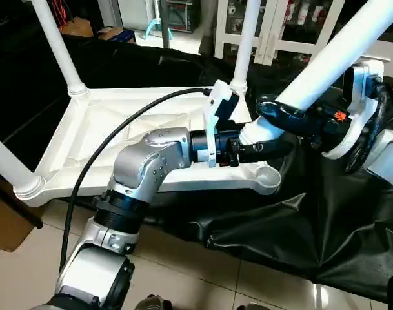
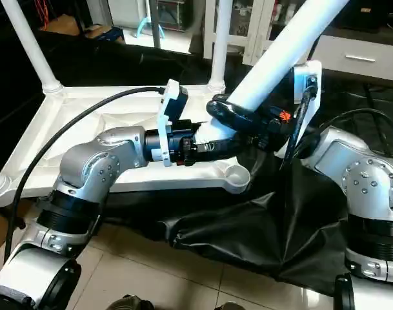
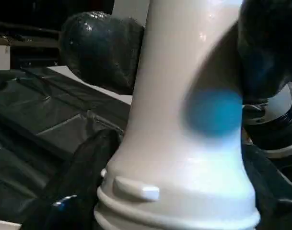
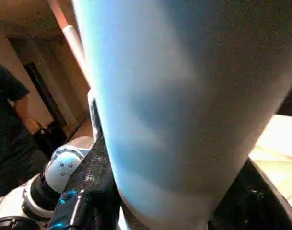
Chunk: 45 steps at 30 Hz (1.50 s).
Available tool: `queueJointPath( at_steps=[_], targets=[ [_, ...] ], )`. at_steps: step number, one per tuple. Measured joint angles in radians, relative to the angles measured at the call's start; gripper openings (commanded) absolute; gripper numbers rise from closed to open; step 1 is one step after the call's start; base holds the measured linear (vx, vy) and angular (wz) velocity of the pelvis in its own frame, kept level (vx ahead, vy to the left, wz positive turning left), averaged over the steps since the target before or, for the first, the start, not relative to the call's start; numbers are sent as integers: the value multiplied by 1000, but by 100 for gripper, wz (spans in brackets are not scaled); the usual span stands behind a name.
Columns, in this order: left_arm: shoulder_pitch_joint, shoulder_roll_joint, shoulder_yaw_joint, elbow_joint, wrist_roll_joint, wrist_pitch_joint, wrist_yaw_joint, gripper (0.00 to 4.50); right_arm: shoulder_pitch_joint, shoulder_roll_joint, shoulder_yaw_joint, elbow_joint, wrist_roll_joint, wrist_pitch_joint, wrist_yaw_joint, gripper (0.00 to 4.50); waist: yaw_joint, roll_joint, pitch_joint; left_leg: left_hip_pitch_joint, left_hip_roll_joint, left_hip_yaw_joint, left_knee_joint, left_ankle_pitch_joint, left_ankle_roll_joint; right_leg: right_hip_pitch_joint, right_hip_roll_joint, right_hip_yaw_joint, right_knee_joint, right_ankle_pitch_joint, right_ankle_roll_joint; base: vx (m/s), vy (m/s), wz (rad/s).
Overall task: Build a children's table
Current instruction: Insert table leg to table base
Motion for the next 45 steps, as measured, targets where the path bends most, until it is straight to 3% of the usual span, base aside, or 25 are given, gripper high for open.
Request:
queueJointPath(
  at_steps=[5, 9, 12, 18, 20, 23, 26, 29, 39, 40, 45],
  targets=[
    [13, 17, 20, 4, 3, -8, 22, 413, -24, 23, 0, 47, -38, -52, -29, 187, -3, 1, 0, 0, 0, 0, 1, 0, 0, 0, 0, 0, 1, 0, 0, 0, 0, 0],
    [87, 110, 14, -12, 18, -12, -30, 447, -33, -18, -10, 105, -112, -113, -47, 187, -3, 2, -2, 0, 0, 0, 1, 0, 0, 0, 0, 0, 1, 0, 0, 0, 0, 0],
    [143, 156, 11, -12, 39, -39, -47, 450, -15, -84, -11, 123, -164, -127, -29, 186, 2, 2, -2, -2, 0, -1, 1, 0, 0, -1, 0, 0, 1, 0, 0, 0, 0, 0],
    [133, 163, 69, -4, 66, -155, -13, 450, 34, -134, 53, 141, -261, -181, 22, 186, -2, 2, -2, -2, 0, -1, 3, 0, 0, 0, 0, 0, 1, 0, 0, 0, 0, 0],
    [125, 203, 25, 27, 164, -285, 10, 450, 33, -118, 65, 181, -331, -259, -7, 186, -10, 1, -3, -2, 0, -1, 3, 0, -1, 0, 0, 0, 1, 2, 3, 0, 0, 0],
    [144, 247, -75, 71, 275, -390, -11, 450, 34, -59, 64, 211, -372, -327, -53, 186, -25, 1, -4, -2, 0, -2, 3, -1, -4, 0, 0, 1, 1, 3, 9, 0, 0, 0],
    [167, 234, -169, 112, 336, -444, -44, 450, 40, -54, 112, 212, -424, -379, -64, 186, -28, -1, -4, -3, 0, -2, 3, -1, -4, -1, 0, 1, 0, 4, 8, 0, 0, 0],
    [166, 200, -184, 166, 344, -466, -69, 450, 49, -53, 157, 225, -484, -402, -82, 186, -27, -1, -4, -4, 0, -2, 3, -1, -3, -1, 0, 1, 0, 4, 8, 0, 0, 0],
    [45, 133, -209, 473, 452, -626, 6, 450, 85, -26, 165, 185, -506, -433, -62, 186, -34, 1, -5, -3, 0, -2, 3, 0, -3, -1, 0, 1, 0, 4, 8, 0, 0, 0],
    [36, 132, -209, 508, 458, -635, 9, 422, 94, -26, 171, 177, -506, -433, -55, 186, -35, 1, -5, -3, 0, -2, 3, 0, -3, -1, 0, 1, 0, 4, 8, 0, 0, 0],
    [2, 132, -206, 635, 481, -669, 4, 395, 107, -23, 177, 161, -506, -433, -41, 186, -36, 1, -5, -3, 0, -3, 3, 0, -3, -1, 0, 0, 0, 5, 7, 0, 0, 0]
  ],
)
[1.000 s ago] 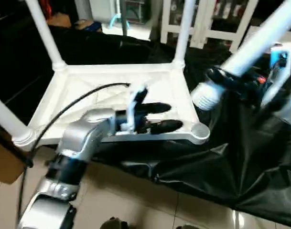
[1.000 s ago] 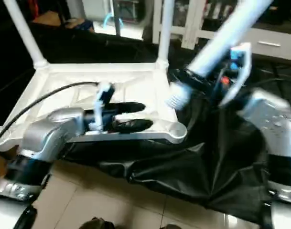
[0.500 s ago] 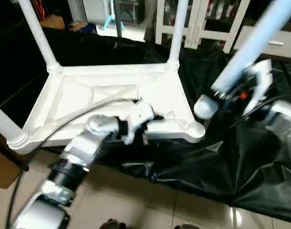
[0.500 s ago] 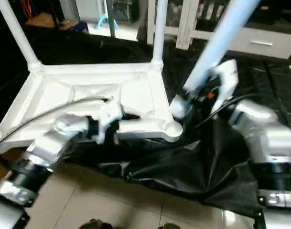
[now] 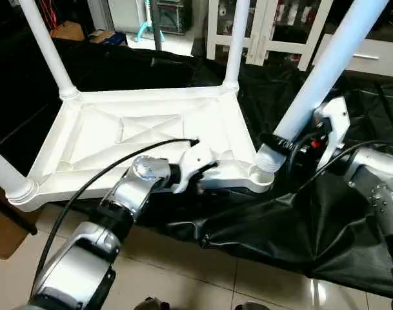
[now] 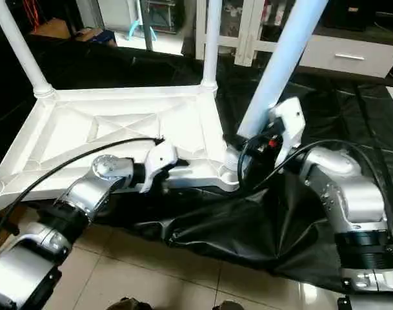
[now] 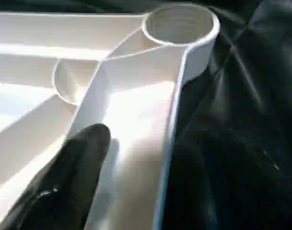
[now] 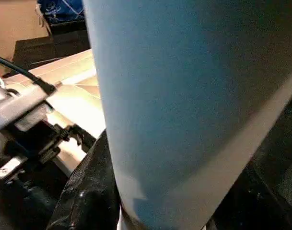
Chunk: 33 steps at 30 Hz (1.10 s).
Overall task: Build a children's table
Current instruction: Insert table leg to table base
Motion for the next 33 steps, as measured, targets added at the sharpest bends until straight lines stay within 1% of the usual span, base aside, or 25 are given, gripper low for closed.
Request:
queueJointPath(
  at_steps=[1, 2, 4, 5, 6, 7, 11, 12, 13, 15, 18, 20, 23, 26, 27, 31, 32, 33],
  targets=[
    [-2, 2, 1, 7, 0, -1, -8, 395, 0, 0, 0, -5, 0, 0, 1, 186, 0, 1, -1, 0, 0, 0, 0, 0, 0, 0, 0, 0, 0, 0, 0, 0, 0, 0],
    [-6, 3, 1, 15, 0, -3, -19, 372, 0, 0, 0, -5, 0, 0, 2, 186, 0, 1, -1, 0, 0, 0, 0, 0, 0, 1, 0, 0, -1, 0, 0, 0, 0, 0],
    [-19, 4, 1, 36, 0, -6, -36, 373, 0, 0, 0, -5, 0, 0, 6, 186, 0, 1, -1, 1, 0, 0, 0, 0, 0, 1, 0, 0, -1, 0, 0, 0, 0, 0],
    [-25, 4, 3, 49, 0, -10, -41, 363, 0, 0, 0, -5, 0, 0, 10, 186, 0, 1, -1, 1, 0, 0, 0, 0, 0, 1, 0, 0, -1, 0, -1, 0, 0, 0],
    [-32, 3, 4, 63, 0, -16, -45, 363, 0, 0, 0, -5, 0, 0, 13, 186, 0, 1, -1, 1, 0, 0, 0, 0, 0, 1, 0, 0, -1, 0, -1, 0, 0, 0],
    [-37, 0, 10, 78, 0, -25, -50, 334, 0, 0, 0, -6, 0, 0, 15, 186, 0, 1, -1, 1, 0, 0, 0, 0, 0, 1, 0, 0, -1, 0, -1, 0, 0, 0],
    [-48, -10, 19, 112, 1, -60, -88, 321, 0, 0, 0, -6, 0, 0, 23, 186, 2, 1, -1, 0, 0, 0, 0, 0, 0, 1, 0, 0, -1, 0, -1, 0, 0, 0],
    [-50, -12, 19, 117, 2, -64, -92, 307, 0, 0, 0, -6, -1, 0, 24, 186, 2, 1, -1, 0, 0, 0, 0, 0, 0, 1, 0, 0, -1, 0, -1, 0, 0, 0],
    [-55, -15, 18, 125, 9, -73, -94, 284, 0, 0, 0, -6, -1, 0, 25, 186, 3, 1, -1, 0, 0, 0, 0, 0, 0, 1, 0, 0, -1, 0, -1, 0, 0, 0],
    [-62, -21, 15, 139, 15, -85, -94, 283, 0, -1, 0, -6, -1, 0, 32, 186, 3, 1, -1, 0, 0, 0, 0, 0, 0, 1, 0, 0, -1, 0, -1, 0, 0, 0],
    [-79, -36, 13, 167, 32, -102, -97, 242, 0, -1, 0, -6, -3, 0, 37, 186, 6, 1, -1, 0, 0, 0, 0, 0, 0, 1, 0, 0, -2, 0, -1, 0, 0, 0],
    [-89, -48, 13, 184, 39, -108, -108, 238, 0, -1, 0, -6, -4, 0, 42, 186, 6, 1, -1, 0, 0, 0, 0, 0, 0, 1, 0, 0, -3, 0, -1, 0, 0, 0],
    [-96, -56, 13, 195, 44, -115, -116, 197, 0, -4, 0, -6, -5, 0, 43, 186, 6, 1, -1, 0, 0, 0, -1, 0, 0, 1, 0, 0, -3, 0, -1, 0, 0, 0],
    [-112, -59, 3, 216, 62, -122, -115, 182, 2, -4, 0, -15, -5, 0, 44, 186, 5, 1, -1, 0, 0, 0, -2, 0, 0, 1, 0, 0, -3, 0, -1, 0, 0, 0],
    [-117, -60, 2, 222, 69, -125, -115, 160, 2, -4, 0, -16, -5, 0, 44, 186, 5, 1, -1, 0, 0, 0, -2, 0, 0, 1, 0, 0, -4, 0, -1, 0, 0, 0],
    [-126, -62, 1, 237, 89, -142, -116, 143, 11, -4, 0, -16, -5, 0, 46, 186, 4, 1, -1, 0, 0, 0, -3, 0, 0, 2, 0, 0, -7, 1, -1, 0, 0, 0],
    [-129, -61, 1, 241, 91, -143, -116, 120, 11, -4, 0, -16, -5, 0, 47, 186, 3, 1, -1, 0, 0, 0, -4, 0, 0, 2, 0, 0, -8, 2, -2, 0, 0, 0],
    [-131, -61, 1, 243, 94, -144, -117, 120, 11, -4, 0, -16, -5, 0, 47, 186, 3, 1, -1, 0, 0, 0, -4, 0, 0, 2, 0, 0, -9, 2, -3, 0, 0, 0]
  ],
)
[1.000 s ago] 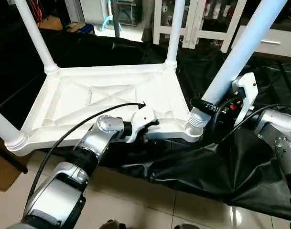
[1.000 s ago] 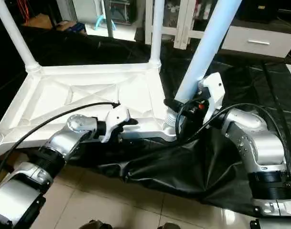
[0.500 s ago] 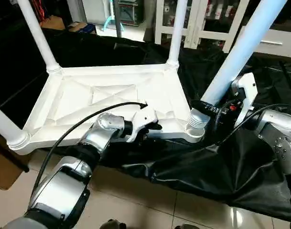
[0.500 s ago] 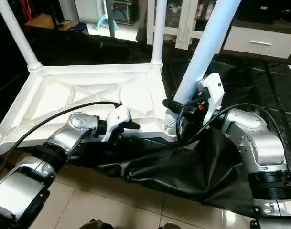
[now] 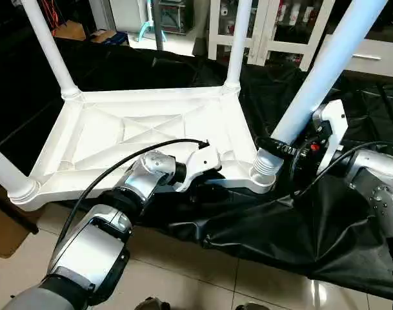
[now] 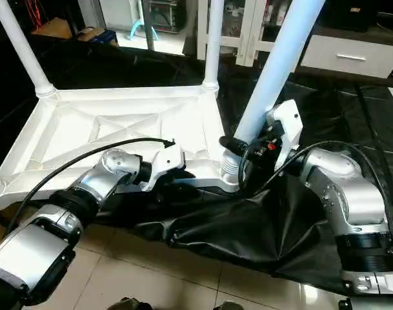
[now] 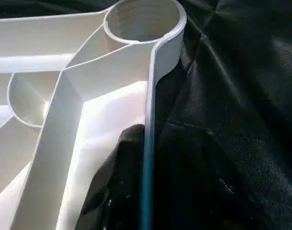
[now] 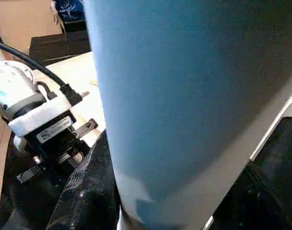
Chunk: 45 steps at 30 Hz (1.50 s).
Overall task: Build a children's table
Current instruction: Insert table leg to table base
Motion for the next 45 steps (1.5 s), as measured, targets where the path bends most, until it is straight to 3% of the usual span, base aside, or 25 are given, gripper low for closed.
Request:
queueJointPath(
  at_steps=[4, 6, 10, 12, 21, 26, 33, 40, 45],
  targets=[
    [-7, 5, 0, 13, 11, -6, 0, 99, 0, 0, 0, 0, 0, 0, 8, 186, -2, 0, 0, 0, 0, 0, -1, 0, 0, 0, 0, 0, -2, 0, -1, 0, 0, 0],
    [-9, 8, 0, 18, 16, -17, -3, 64, 0, 0, 0, 0, 0, 0, 9, 186, -4, 0, 0, 0, 0, 0, -2, 0, 0, 0, 0, 0, -3, 0, -1, 0, 0, 0],
    [-10, 23, 3, 18, 22, -24, -13, 57, 0, -3, 0, 0, 0, 0, 17, 186, -8, 0, 0, 0, 0, 0, -4, 0, 0, 0, 0, 0, -4, 0, 0, 0, 0, 0],
    [-9, 25, 4, 18, 23, -25, -20, 23, 0, -3, 0, 0, 0, 0, 17, 186, -9, 0, 0, 0, 0, 0, -4, 0, 0, 0, 0, -1, -4, 0, 0, 0, 0, 0],
    [27, 67, 18, -29, 23, -45, -75, 0, 0, 4, -3, -2, 10, 10, 26, 186, -21, 0, 0, 2, 0, 1, -7, 0, 0, 0, 0, 0, -5, 0, 0, 0, 0, 0],
    [119, 116, 19, -164, 23, -39, -105, 0, 16, 0, -10, -33, 81, 91, 59, 186, -21, 1, -1, 10, 0, 3, -14, 0, 0, 4, 1, 1, -7, -1, 1, 0, 0, 0],
    [215, 160, 29, -321, 6, 7, -132, 0, 29, -7, -14, -25, 115, 162, 76, 186, -25, 0, -2, 12, -1, 6, -20, 0, -1, 3, 1, 2, -8, -3, 4, 0, 0, 0],
    [303, 208, 39, -514, -12, 98, -176, 0, 10, 9, -73, 61, 244, 398, 71, 186, -23, -4, -2, 10, -1, 7, -25, 0, -1, -2, 1, 2, -10, -5, 7, 0, 0, 0],
    [333, 217, 38, -586, -16, 146, -186, 0, -23, 31, -127, 134, 312, 504, 48, 186, -23, -7, -1, 9, -1, 8, -28, 0, -1, -4, 1, 2, -14, -5, 8, 0, 0, 0]
  ],
)
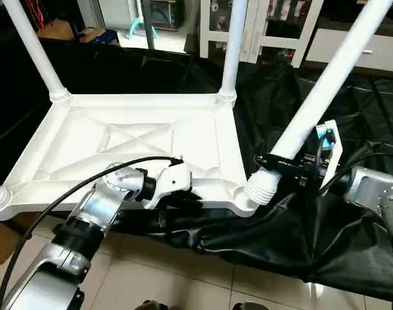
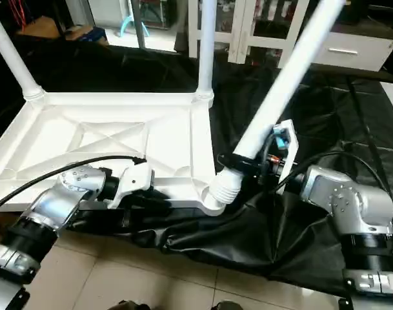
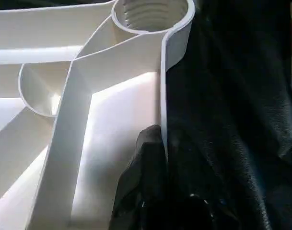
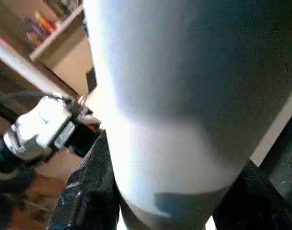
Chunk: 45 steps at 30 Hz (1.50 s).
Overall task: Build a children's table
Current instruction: Insert table leg to table base
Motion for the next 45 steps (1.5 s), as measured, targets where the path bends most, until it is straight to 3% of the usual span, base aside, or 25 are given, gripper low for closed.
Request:
queueJointPath(
  at_steps=[10, 16, 18, 23, 29, 40, 45],
  targets=[
    [29, 12, 0, -96, -5, 82, -9, 0, -30, 13, -31, -4, 44, 70, -35, 186, 3, -4, 3, -1, -1, 2, -11, 0, 0, -1, 0, 0, -9, 0, 0, 0, 0, 0],
    [37, 18, -1, -119, -8, 98, -12, 0, -15, 30, 37, -107, -63, -124, -28, 186, 0, -5, 9, 0, -1, 2, -13, -1, -2, -2, 0, 0, -10, -2, 2, 0, 0, 0],
    [37, 19, -1, -125, -8, 102, -12, 0, -10, 17, 95, -156, -113, -177, -6, 186, 1, -4, 11, 0, -1, 2, -14, -1, -2, -2, 0, 0, -11, -2, 2, 0, 0, 0],
    [36, 19, -4, -140, -8, 114, -10, 0, 11, -8, 184, -213, -163, -203, 42, 186, 3, -5, 14, 0, -2, 2, -17, -1, -2, -1, 0, 0, -15, -2, 2, 0, 0, 0],
    [40, 21, -8, -148, -9, 118, -9, 0, 52, -80, 286, -234, -275, -327, 120, 186, 1, -6, 15, 0, -2, 3, -19, -1, -2, 0, 0, 0, -17, -1, 2, 0, 0, 0],
    [43, 25, -8, -158, -8, 124, -6, 0, 52, -83, 320, -240, -361, -475, 141, 186, 0, -7, 16, 0, -2, 3, -19, -1, -2, 0, 0, 0, -18, -1, 2, 0, 0, 0],
    [43, 27, -8, -159, -8, 125, -6, 0, 67, -79, 328, -247, -378, -499, 148, 186, 0, -8, 17, 1, -2, 3, -19, -1, -2, 0, 0, 0, -18, -1, 2, 0, 0, 0]
  ],
)
